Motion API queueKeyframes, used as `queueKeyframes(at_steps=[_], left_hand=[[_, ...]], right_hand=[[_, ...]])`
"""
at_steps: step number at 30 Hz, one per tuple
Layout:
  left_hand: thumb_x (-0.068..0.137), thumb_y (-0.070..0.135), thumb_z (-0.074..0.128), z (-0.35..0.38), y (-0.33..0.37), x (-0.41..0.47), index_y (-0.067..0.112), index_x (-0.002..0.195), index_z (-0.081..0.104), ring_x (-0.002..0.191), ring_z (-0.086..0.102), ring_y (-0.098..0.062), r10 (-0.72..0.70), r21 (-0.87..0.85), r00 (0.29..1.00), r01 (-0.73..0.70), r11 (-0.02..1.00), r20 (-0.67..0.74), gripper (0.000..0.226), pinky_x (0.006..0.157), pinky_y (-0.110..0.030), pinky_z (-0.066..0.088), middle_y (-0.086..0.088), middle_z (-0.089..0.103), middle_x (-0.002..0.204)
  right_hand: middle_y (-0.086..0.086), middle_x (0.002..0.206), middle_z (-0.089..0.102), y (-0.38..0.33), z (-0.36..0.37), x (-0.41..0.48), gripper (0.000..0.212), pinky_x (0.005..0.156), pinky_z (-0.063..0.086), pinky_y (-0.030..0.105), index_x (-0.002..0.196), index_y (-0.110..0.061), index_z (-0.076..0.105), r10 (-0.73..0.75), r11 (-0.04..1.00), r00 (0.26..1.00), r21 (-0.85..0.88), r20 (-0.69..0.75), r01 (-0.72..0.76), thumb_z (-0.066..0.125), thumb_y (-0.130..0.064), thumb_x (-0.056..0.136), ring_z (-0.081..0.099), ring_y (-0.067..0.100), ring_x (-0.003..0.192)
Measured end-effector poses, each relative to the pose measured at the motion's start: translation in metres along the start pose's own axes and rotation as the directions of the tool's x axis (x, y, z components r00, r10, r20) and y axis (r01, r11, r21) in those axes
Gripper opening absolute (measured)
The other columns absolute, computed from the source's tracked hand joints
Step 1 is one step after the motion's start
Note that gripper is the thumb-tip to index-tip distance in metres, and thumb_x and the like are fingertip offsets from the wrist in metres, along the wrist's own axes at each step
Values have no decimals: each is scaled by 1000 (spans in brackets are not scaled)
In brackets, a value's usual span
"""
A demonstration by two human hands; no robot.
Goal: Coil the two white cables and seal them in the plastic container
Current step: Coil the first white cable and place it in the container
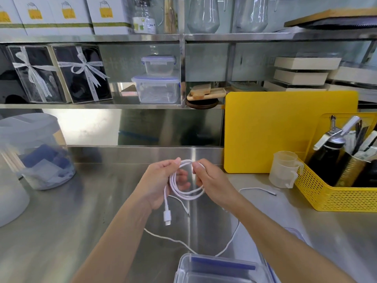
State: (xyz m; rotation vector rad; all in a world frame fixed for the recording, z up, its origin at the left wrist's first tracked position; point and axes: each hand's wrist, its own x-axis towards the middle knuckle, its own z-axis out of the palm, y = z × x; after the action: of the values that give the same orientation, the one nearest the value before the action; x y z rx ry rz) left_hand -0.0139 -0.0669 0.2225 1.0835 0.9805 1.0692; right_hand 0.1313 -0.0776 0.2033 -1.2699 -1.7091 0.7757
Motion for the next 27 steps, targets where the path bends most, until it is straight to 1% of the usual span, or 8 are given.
queueKeyframes(at_steps=[3,7,10,14,17,20,24,27], left_hand=[[94,26,51,-18,-1,-8,3,86,69,66,68,-20,-176,178,980,157,971,97,30,73,-41,60,-9,69,67],[95,17,49,-44,-12,-11,0,74,65,51,61,-18,-268,326,961,232,916,69,31,66,-33,56,-12,64,63],[88,11,55,-52,-17,-10,3,64,68,70,56,-21,-203,164,974,185,969,104,29,76,-34,48,-12,61,70],[71,19,74,-35,-31,-13,2,75,68,80,61,-21,-141,-148,960,179,973,241,18,80,-33,47,-13,66,85],[70,8,69,-15,-40,-12,-2,69,62,72,65,-22,-72,-238,988,103,966,136,12,73,-34,56,-18,65,82],[74,-5,67,0,-40,-12,3,65,53,45,60,-17,58,-61,996,-62,996,-67,19,50,-26,53,-13,59,60],[74,-9,69,7,-44,-8,16,78,30,35,53,-16,117,167,974,-85,982,-194,47,48,-32,50,1,55,43],[78,-4,66,10,-46,-6,17,82,30,37,52,-16,151,380,962,-54,923,-229,42,42,-25,46,-6,54,57]], right_hand=[[-3,64,45,2,-5,-1,29,54,36,22,73,-25,43,-6,990,999,-138,45,12,30,-31,98,43,10,58],[-3,61,42,9,-12,-1,32,50,32,21,68,-30,37,16,966,998,-257,57,-1,28,-31,98,40,10,53],[-4,62,43,13,-7,-2,28,51,34,22,75,-24,41,49,950,995,-310,83,-21,27,-32,98,41,10,55],[-6,65,45,14,3,-3,27,53,38,22,80,-22,44,52,958,995,-287,84,-26,27,-33,98,45,9,59],[-6,66,47,12,3,-3,30,56,39,24,71,-28,40,32,968,997,-249,74,-13,29,-32,98,45,9,60],[-4,64,47,10,-1,-5,31,59,41,32,69,-26,41,23,977,999,-213,49,-12,29,-32,98,45,12,59],[-3,64,49,14,0,-10,29,57,42,37,78,-20,44,13,963,996,-268,88,11,29,-33,98,48,15,58],[-4,60,47,20,7,-12,26,55,41,37,82,-18,41,12,947,995,-320,97,20,28,-34,98,48,18,56]])
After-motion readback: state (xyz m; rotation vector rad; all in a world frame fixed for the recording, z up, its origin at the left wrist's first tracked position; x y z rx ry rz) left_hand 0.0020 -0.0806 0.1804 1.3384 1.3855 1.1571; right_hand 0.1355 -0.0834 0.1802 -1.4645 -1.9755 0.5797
